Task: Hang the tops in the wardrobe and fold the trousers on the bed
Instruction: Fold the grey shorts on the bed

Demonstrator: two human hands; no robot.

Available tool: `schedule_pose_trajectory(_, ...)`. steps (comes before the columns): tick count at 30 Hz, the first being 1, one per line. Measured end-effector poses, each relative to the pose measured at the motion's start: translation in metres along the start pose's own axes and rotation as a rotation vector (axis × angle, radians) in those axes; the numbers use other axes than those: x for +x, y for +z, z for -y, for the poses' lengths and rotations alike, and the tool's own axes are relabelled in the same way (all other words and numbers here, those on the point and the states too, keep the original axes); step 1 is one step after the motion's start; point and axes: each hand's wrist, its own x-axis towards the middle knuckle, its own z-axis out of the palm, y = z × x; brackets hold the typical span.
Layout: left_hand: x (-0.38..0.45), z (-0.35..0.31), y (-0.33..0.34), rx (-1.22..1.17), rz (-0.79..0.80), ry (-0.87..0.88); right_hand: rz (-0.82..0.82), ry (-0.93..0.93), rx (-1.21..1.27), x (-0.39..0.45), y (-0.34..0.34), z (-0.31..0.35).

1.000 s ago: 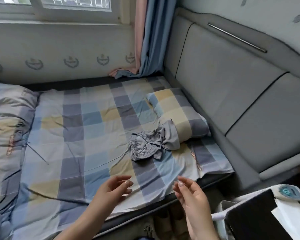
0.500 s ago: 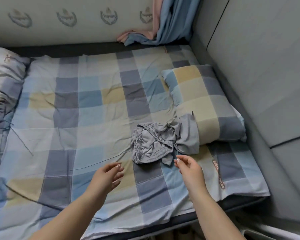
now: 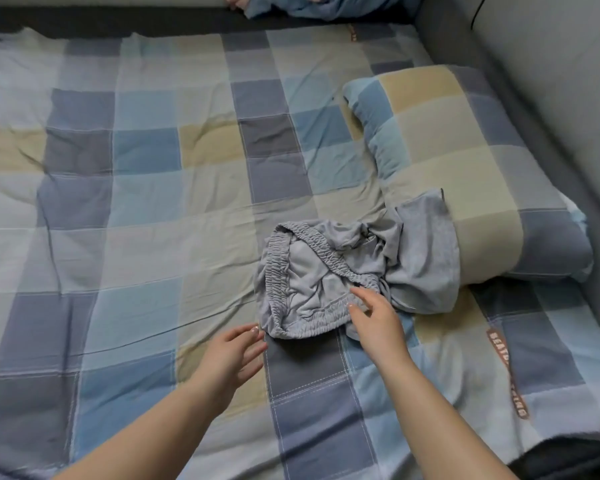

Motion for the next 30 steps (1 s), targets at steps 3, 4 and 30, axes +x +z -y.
schedule_pose_trajectory(3, 0.039, 0.005, 0.013, 0.035, 0.008, -0.001, 0.043, -0.064, -0.183, 0.041, 0.019, -0.009)
schedule_pose_trajectory(4, 0.050, 0.008, 0.017, 0.050, 0.010, 0.006, 0.058, -0.085, -0.244, 0.055, 0.025, -0.012)
schedule_pose_trajectory(30, -0.017, -0.100, -0.113, 0.960, -0.359, 0.512, -0.093, 0.096, -0.388, 0.011, -0.025, 0.064)
